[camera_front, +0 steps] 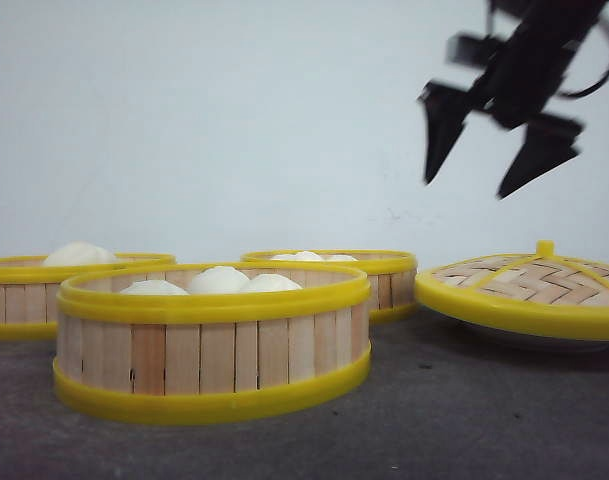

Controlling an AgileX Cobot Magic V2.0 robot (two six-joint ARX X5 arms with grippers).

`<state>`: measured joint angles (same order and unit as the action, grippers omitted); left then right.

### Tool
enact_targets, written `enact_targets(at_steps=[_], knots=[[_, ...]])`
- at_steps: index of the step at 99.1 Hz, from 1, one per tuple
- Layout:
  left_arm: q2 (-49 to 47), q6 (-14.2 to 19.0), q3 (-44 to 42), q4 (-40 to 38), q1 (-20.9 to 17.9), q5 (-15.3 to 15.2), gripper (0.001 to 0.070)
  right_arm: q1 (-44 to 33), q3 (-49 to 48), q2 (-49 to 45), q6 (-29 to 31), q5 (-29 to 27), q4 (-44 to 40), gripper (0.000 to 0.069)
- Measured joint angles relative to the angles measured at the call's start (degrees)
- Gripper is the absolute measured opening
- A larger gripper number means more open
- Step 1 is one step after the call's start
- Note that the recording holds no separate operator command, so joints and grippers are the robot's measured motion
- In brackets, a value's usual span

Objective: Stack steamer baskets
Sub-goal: 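Reach the right gripper down and grasp the rim of the farther bun basket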

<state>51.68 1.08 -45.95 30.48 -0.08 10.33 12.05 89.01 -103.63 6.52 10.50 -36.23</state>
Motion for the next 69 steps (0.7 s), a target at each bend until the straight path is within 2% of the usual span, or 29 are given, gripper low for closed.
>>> enact_targets(at_steps=[27,53,60,69], knots=[[0.00,0.00,0.00,0.13,0.00,-0.02,0.0478,0.68,18.34,-17.09,0.44,-0.02,-4.09,0.0630],[0.02,-0.02,0.00,0.35,0.00,-0.02,0.0478,1.29,22.64,-25.40,1.75,-0.11,-4.33,0.0618],[0.02,-0.02,0.00,0.35,0.00,-0.02,0.0478,1.70,22.64,-26.43,1.92,-0.20,-4.31,0.0564],[0.02,-0.02,0.00,0.46,0.00,-0.02,0.0478,2.29,22.64,-27.02,2.08,-0.26,-4.24,0.0421]])
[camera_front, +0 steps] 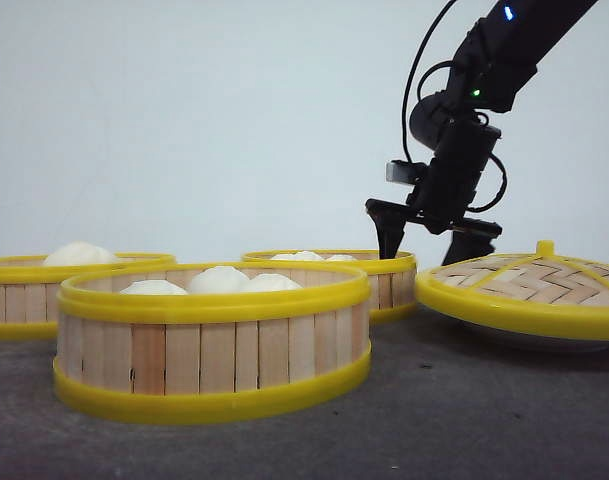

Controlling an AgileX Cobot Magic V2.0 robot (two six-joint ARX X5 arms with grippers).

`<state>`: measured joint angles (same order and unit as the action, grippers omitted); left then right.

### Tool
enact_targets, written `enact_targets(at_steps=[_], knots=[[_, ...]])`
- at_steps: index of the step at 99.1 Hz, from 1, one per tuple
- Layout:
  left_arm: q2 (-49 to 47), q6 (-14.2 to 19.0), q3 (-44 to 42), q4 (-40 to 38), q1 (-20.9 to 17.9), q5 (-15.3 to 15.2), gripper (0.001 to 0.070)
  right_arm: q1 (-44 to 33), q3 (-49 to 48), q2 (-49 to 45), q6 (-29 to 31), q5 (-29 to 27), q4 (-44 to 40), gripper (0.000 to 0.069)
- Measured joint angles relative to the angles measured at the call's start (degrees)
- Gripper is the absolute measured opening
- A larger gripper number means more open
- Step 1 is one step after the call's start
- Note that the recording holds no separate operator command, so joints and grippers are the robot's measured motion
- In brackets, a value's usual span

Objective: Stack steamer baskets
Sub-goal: 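Reach the right gripper down and grasp the rim of the farther bun basket, then lift the basket with the right gripper and carry it over the nearest basket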

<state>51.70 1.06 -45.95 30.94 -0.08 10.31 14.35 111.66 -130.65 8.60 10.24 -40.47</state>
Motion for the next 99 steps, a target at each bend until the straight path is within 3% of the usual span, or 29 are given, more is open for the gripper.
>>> enact_targets(at_steps=[18,39,69,99], knots=[[0.00,0.00,0.00,0.09,0.00,-0.04,0.0478,1.14,0.20,-0.39,0.46,-1.46,0.48,0.0199],[0.00,0.00,0.00,0.11,0.00,-0.07,0.0478,1.31,0.37,-0.44,2.38,-1.95,2.23,0.0044],[0.00,0.00,0.00,0.11,0.00,-0.07,0.0478,1.31,3.67,-1.95,4.24,-1.90,2.29,0.0026],[0.00,0.00,0.00,0.11,0.00,-0.07,0.0478,2.29,22.12,-2.29,1.92,-1.88,-13.97,0.0025]])
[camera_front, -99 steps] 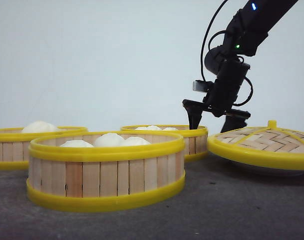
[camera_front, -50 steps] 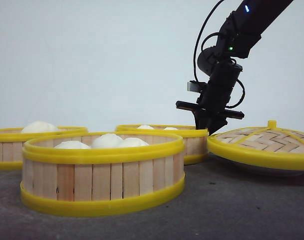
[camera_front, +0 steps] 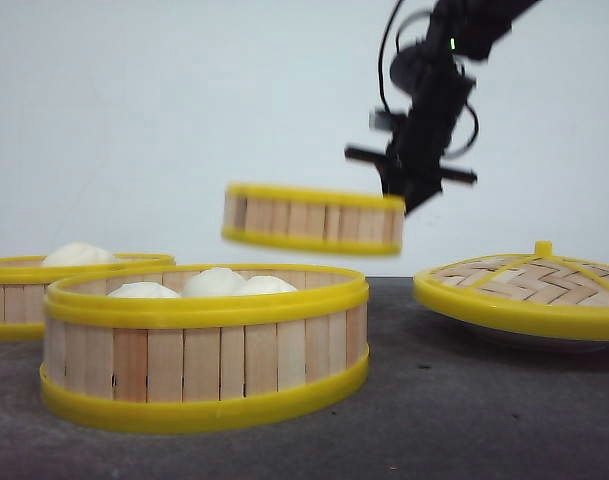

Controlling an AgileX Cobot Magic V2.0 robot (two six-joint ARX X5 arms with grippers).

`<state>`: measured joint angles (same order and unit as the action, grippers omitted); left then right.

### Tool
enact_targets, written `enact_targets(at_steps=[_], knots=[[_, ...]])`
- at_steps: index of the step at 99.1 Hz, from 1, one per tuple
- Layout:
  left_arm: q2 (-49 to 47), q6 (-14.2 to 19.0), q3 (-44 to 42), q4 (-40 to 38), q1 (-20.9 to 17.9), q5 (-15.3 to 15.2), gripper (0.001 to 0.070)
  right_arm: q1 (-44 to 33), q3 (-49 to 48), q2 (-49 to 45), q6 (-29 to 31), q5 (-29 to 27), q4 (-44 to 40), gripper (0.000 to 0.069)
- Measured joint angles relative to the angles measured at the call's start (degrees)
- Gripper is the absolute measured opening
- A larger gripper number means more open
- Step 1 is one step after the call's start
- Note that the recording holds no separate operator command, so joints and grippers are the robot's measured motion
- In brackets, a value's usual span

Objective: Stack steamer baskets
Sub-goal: 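Lift the basket with the right gripper and carry it over the nearest basket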

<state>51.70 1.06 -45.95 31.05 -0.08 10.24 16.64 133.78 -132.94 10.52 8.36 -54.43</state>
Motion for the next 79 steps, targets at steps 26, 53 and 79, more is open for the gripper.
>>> enact_targets(at_steps=[26,53,79], knots=[[0.00,-0.02,0.00,-0.02,0.00,0.00,0.0478,2.45,5.92,3.32,-3.65,0.22,-15.85,0.0024],[0.00,-0.02,0.00,0.00,0.00,0.00,0.0478,8.57,5.95,12.81,-4.39,-4.48,-21.62,0.0023],[0.00,-0.02,0.00,0.00,0.00,0.00,0.0478,15.26,6.01,19.10,-4.96,-10.14,-22.75,0.0023]])
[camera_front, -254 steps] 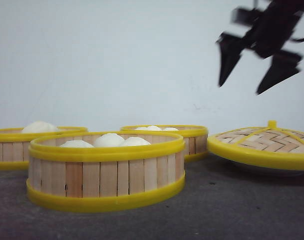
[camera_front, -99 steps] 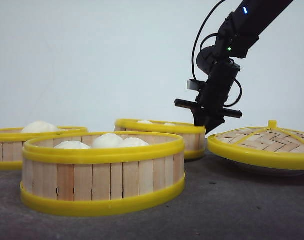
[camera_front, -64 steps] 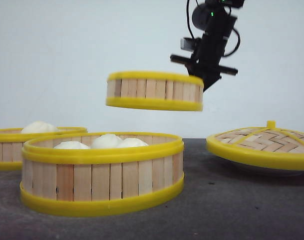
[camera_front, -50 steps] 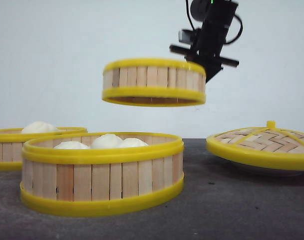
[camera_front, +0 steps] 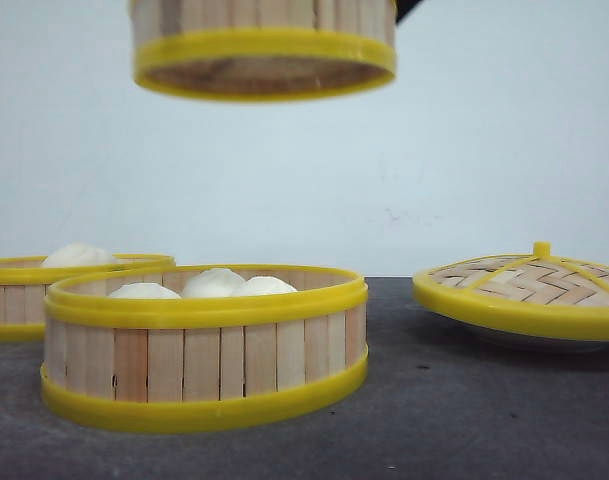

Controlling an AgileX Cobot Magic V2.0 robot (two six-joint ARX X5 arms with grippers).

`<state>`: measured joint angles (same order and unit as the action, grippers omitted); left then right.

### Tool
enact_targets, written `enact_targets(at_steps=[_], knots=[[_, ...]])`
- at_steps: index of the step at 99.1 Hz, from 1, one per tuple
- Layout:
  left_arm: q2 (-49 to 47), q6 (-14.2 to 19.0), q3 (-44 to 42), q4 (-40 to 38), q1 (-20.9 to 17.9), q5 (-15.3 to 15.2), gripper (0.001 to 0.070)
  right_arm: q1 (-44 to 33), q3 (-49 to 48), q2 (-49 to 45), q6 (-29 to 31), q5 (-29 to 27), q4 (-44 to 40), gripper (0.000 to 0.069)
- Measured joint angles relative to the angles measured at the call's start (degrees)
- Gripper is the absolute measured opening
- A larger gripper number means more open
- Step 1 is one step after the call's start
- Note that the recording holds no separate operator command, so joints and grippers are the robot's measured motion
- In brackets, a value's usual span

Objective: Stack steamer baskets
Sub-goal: 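Lift the basket with the right gripper and carry it over the nearest basket, then lower the basket onto the nearest basket and open the right gripper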

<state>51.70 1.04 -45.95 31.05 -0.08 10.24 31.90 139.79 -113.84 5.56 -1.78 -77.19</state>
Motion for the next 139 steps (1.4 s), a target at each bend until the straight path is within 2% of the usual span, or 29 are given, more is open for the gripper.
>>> enact_targets(at_steps=[31,67,80,89,107,139], knots=[[0.00,0.00,0.00,0.00,0.00,0.02,0.0478,5.07,-0.57,2.73,-0.22,-1.90,-0.20,0.0023],[0.00,-0.02,0.00,-0.04,-0.02,0.00,0.0478,9.05,-13.20,2.89,-0.24,-3.10,0.96,0.0023],[0.00,-0.17,0.00,-0.02,-0.02,-0.22,0.0478,8.94,-20.22,2.91,-0.24,-2.64,5.25,0.0023],[0.00,-0.20,0.00,-0.07,-0.02,-0.28,0.0478,8.85,-24.81,2.91,-0.55,0.00,10.08,0.0023],[0.00,-0.20,0.00,-0.04,-0.02,-0.35,0.0478,8.52,-29.81,3.04,-1.49,2.45,17.31,0.0023],[0.00,-0.20,0.00,-0.04,-0.02,-0.35,0.0478,5.79,-37.33,3.06,-2.34,3.06,22.88,0.0023]])
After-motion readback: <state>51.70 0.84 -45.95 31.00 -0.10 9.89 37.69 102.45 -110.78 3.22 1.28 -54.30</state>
